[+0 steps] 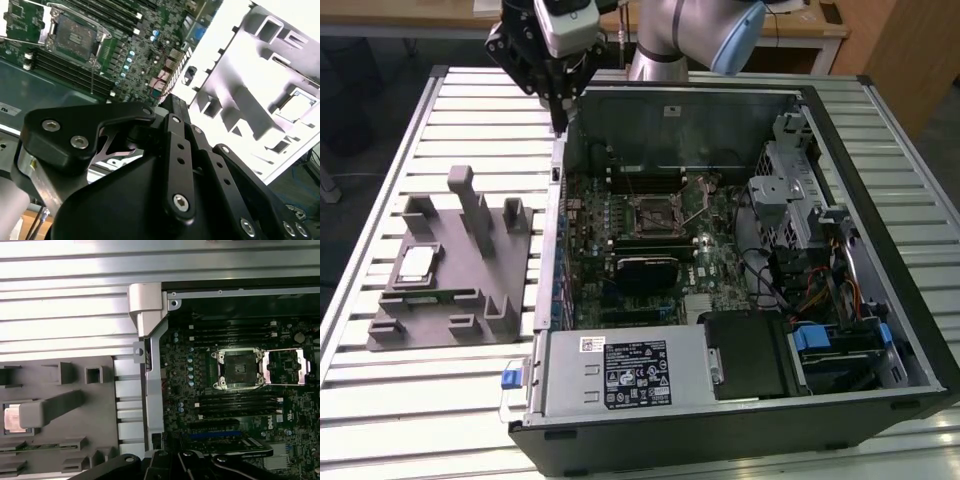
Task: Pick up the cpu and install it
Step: 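Reach for the cpu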
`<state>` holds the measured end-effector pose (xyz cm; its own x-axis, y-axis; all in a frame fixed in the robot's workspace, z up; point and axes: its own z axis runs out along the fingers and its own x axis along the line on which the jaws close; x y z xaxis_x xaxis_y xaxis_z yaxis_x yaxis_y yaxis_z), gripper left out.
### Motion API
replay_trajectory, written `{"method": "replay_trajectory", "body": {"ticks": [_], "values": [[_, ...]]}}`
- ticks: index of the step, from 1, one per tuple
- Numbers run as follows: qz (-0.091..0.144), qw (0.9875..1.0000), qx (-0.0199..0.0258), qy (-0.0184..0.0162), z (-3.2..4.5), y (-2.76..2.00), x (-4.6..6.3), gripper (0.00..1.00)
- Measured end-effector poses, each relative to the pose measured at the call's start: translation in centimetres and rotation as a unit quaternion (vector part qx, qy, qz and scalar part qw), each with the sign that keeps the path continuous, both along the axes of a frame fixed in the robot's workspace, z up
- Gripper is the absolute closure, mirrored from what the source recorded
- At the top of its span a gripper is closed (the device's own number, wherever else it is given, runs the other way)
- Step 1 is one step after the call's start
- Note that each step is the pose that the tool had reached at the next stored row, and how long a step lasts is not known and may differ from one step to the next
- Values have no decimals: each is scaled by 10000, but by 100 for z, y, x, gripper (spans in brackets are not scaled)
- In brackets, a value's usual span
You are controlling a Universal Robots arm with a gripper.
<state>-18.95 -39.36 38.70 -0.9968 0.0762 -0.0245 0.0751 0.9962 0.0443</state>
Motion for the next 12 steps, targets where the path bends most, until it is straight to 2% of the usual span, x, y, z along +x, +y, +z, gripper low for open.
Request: {"method": "replay_trajectory", "body": {"ticks": [12], "values": [[-1,10000,0,0,-35,1,-313,89]]}}
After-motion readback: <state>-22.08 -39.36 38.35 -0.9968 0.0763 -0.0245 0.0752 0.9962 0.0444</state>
